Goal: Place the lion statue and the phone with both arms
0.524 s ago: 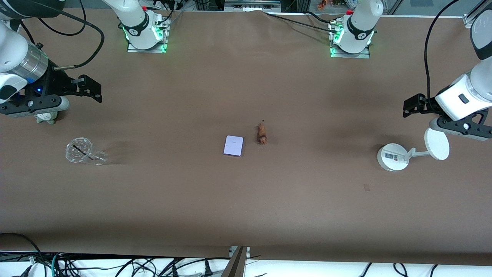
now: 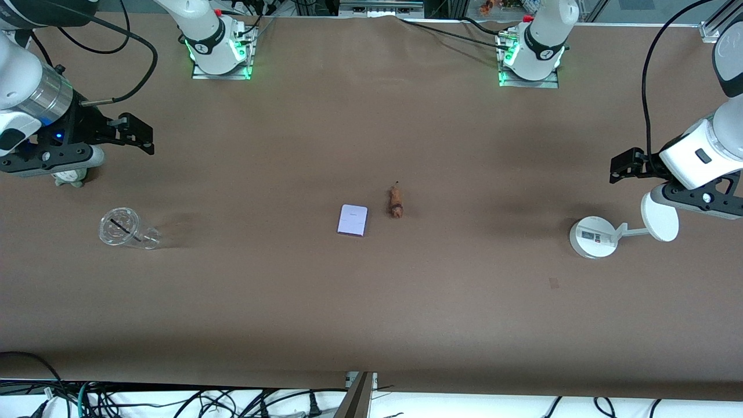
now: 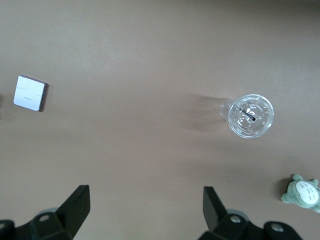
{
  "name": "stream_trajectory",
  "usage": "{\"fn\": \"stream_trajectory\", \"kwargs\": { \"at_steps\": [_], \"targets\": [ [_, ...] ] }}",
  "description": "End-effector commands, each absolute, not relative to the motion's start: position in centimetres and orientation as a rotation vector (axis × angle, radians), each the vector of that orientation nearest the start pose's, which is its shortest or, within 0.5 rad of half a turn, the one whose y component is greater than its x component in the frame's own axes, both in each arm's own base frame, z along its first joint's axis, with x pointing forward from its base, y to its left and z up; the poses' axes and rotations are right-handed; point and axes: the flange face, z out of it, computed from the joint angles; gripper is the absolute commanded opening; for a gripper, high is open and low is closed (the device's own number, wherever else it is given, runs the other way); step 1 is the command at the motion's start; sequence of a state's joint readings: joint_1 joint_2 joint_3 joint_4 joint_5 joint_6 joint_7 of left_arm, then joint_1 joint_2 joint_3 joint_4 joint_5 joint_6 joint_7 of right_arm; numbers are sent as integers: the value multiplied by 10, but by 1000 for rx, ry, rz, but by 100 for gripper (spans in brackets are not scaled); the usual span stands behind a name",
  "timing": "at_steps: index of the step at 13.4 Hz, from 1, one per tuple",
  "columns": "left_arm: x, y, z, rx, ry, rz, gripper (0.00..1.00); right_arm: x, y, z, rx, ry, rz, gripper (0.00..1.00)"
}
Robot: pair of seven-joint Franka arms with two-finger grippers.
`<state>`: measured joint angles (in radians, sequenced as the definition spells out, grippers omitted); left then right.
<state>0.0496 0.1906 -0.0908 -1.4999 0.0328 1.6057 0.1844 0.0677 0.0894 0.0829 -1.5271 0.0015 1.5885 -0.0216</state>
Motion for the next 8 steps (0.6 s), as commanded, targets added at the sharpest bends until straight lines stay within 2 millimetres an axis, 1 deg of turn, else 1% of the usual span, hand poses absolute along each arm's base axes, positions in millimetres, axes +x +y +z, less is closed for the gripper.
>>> {"fn": "stream_trajectory", "kwargs": {
  "at_steps": [1, 2, 3, 4, 5, 6, 8],
  "targets": [
    [611, -23, 539, -3107, 399, 225, 100, 576, 83, 598, -3132, -280, 31, 100],
    [609, -30, 537, -3104, 399, 252, 100, 576, 83, 598, -3133, -275, 31, 100],
    [608, -33, 536, -3102, 408, 264, 100, 576, 83, 598, -3132, -267, 31, 100],
    [606, -41, 533, -3096, 439, 292, 100, 576, 84, 598, -3130, -267, 31, 100],
    [602, -55, 521, -3090, 460, 340, 100, 576, 84, 598, -3131, -265, 31, 100],
    [599, -72, 517, -3085, 467, 353, 100, 576, 83, 598, -3132, -265, 31, 100],
    [600, -100, 498, -3128, 459, 398, 100, 575, 81, 598, -3129, -248, 36, 100]
  ]
}}
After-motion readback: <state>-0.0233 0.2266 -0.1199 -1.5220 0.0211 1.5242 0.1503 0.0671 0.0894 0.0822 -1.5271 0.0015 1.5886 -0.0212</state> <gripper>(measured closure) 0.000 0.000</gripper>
